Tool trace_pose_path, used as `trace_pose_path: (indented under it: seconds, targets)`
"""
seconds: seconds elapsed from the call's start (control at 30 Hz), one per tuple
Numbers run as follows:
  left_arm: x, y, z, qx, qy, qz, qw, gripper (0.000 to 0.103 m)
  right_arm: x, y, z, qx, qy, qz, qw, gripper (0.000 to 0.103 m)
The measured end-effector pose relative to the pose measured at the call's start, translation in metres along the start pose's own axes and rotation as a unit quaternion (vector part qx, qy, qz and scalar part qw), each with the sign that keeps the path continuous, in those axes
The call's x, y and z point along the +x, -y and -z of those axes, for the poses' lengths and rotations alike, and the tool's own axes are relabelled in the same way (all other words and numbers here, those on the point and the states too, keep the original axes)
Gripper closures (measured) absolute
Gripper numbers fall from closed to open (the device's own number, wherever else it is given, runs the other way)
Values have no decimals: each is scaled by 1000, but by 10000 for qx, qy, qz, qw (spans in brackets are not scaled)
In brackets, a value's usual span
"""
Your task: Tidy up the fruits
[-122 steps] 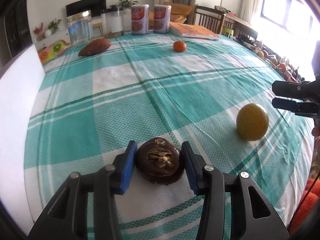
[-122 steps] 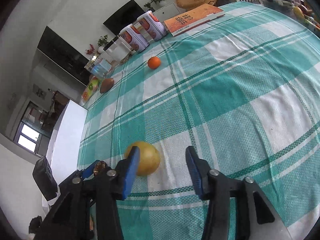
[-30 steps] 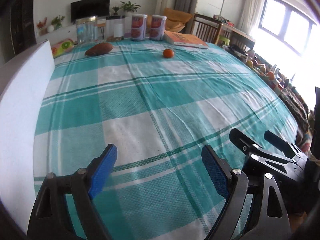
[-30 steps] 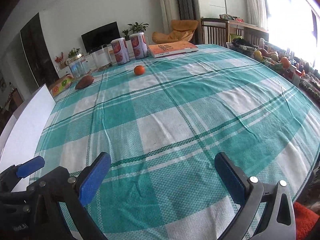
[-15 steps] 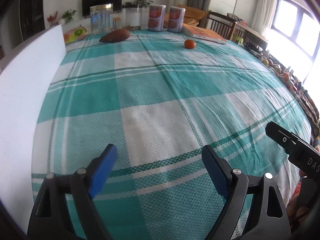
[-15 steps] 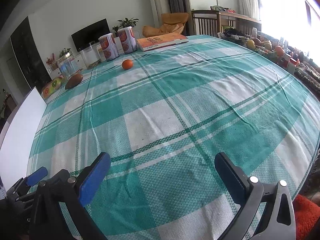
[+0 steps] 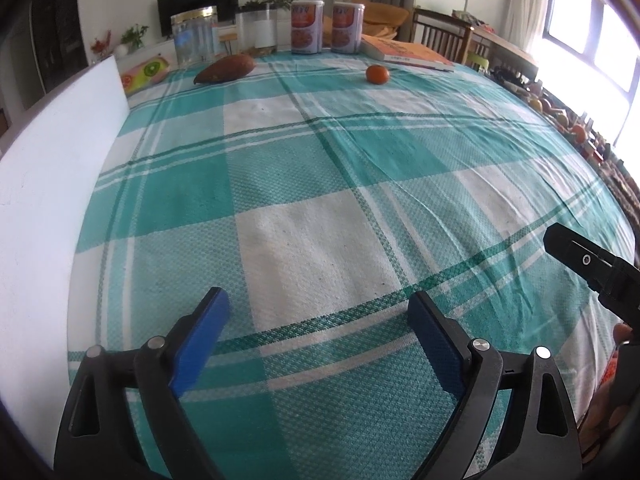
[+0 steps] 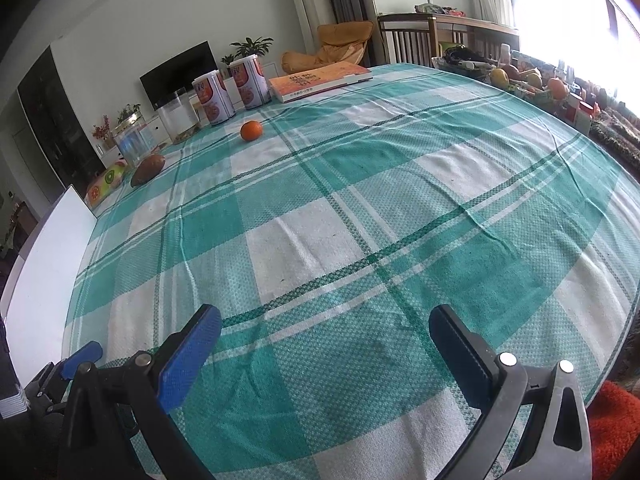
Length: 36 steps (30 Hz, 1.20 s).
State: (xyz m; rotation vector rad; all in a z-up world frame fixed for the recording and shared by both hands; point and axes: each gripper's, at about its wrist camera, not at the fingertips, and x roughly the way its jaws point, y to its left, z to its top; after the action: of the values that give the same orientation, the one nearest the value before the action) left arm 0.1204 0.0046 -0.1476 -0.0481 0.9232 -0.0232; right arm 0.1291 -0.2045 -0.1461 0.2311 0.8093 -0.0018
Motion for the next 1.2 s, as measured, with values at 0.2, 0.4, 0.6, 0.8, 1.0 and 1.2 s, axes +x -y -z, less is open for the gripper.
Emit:
trace_pose_path:
  seconds: [0.2, 0.4, 0.6, 0.8, 1.0, 1.2]
  targets:
    - [1, 0, 0, 21, -12, -15, 10000, 10, -3, 2, -1, 60, 59, -23, 10000, 0]
    - [1, 2, 0, 59, -31, -35, 10000, 9, -4, 3, -1, 78, 89, -33, 9999, 0]
    - [2, 3, 0, 89, -48, -59, 9999, 8, -5, 3, -1, 79, 98, -42, 9999, 0]
    - [2, 3, 0, 99, -56, -69, 9999, 8, -6, 3, -1, 81, 97, -44, 9999, 0]
    - [2, 4, 0, 98, -57, -68, 9999, 8, -6, 3, -2, 80, 104, -50, 9999, 0]
    - [2, 4, 0, 97, -60, -68, 9999, 7, -7, 1, -2, 83, 112, -62, 9999, 0]
